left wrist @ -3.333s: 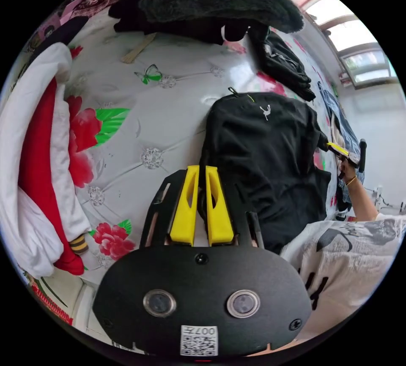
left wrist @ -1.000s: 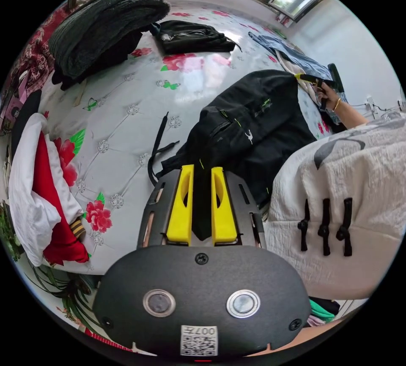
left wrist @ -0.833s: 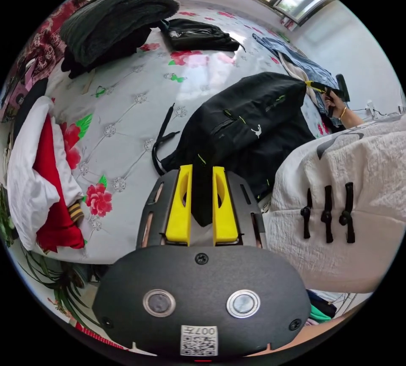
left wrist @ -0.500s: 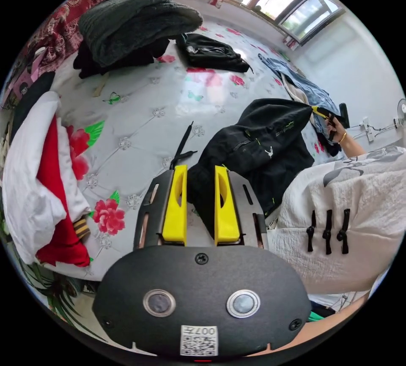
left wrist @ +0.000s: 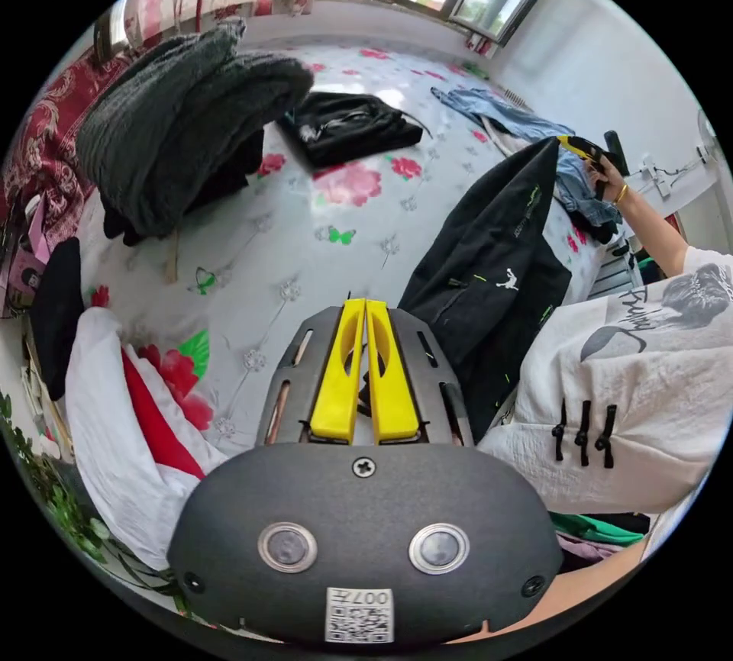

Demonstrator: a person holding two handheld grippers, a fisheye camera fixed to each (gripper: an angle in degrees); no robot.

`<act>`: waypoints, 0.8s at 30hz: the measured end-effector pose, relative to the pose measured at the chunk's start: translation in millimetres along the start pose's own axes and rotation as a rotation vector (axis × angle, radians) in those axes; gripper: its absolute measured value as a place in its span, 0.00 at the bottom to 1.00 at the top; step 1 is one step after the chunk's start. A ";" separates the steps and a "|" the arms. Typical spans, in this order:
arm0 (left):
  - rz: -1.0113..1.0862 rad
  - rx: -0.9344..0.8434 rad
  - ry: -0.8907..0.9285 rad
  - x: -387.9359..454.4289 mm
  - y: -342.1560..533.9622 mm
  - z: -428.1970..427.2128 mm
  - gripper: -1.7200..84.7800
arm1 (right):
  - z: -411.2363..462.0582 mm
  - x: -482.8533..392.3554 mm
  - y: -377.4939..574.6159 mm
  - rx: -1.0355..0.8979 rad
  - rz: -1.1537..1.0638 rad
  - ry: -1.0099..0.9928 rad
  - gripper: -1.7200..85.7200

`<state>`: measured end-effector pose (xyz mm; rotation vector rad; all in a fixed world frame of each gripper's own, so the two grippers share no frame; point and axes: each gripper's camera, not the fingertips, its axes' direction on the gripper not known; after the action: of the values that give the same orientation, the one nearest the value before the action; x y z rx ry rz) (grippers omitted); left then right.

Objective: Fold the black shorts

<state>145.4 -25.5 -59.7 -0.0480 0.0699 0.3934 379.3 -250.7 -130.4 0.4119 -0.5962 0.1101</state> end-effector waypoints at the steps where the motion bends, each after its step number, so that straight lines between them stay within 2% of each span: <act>1: 0.012 0.006 0.007 2.5 -0.7 -1.4 0.02 | -6.4 -13.2 -6.5 0.009 -0.024 -0.009 0.02; 2: 0.012 0.000 0.002 4.0 0.0 1.0 0.03 | -8.8 -24.9 -8.8 0.004 -0.044 -0.010 0.02; 4: 0.021 -0.085 -0.023 11.3 7.6 29.1 0.11 | -7.8 -38.4 -4.9 -0.011 -0.066 -0.003 0.02; 9: -0.072 -0.273 -0.081 10.2 21.0 101.6 0.16 | 2.8 -46.3 18.5 -0.095 -0.050 0.017 0.02; 13: -0.111 -0.276 0.012 0.2 8.3 122.3 0.14 | -4.5 -40.4 24.5 -0.100 0.004 0.020 0.02; 16: -0.121 -0.193 0.104 -14.1 -2.8 112.8 0.04 | -13.3 -36.7 21.9 -0.081 0.038 0.016 0.02; 19: -0.178 -0.148 0.169 -33.4 -12.2 105.3 0.02 | -18.7 -35.5 17.7 -0.069 0.055 0.015 0.02; 24: -0.147 -0.130 0.114 -37.8 -12.2 99.0 0.02 | -21.7 -38.2 12.5 -0.069 0.058 0.012 0.02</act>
<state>121.2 -45.1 42.3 -0.2025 0.1527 0.2481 356.5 -229.8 -164.0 0.3270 -0.5989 0.1469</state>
